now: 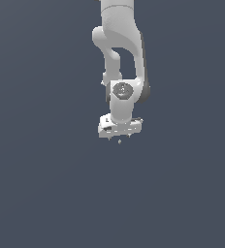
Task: Pick up the object and move it to a goal position.
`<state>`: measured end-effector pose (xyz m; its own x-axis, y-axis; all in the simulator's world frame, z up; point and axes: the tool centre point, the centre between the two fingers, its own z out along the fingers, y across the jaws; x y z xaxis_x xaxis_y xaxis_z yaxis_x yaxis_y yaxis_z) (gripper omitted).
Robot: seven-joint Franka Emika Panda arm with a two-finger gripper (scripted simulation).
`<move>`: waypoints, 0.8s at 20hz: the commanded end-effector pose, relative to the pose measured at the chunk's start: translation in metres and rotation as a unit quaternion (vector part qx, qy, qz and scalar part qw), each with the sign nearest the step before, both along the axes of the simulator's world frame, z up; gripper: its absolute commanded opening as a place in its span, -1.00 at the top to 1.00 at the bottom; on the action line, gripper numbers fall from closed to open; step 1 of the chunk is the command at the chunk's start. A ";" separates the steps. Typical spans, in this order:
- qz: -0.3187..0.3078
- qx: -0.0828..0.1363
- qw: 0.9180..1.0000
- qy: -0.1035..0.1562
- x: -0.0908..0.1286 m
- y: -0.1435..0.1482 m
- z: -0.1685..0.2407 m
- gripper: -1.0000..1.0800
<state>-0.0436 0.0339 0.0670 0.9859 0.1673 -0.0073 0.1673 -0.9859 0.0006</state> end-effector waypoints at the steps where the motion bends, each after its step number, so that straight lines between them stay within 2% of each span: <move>1: 0.009 0.001 1.000 -0.003 -0.002 0.004 -0.005 -0.92; 9: 0.012 0.001 1.000 -0.003 -0.003 0.006 -0.010 -0.92; 16: 0.013 0.001 1.000 -0.003 -0.005 0.006 -0.039 -0.92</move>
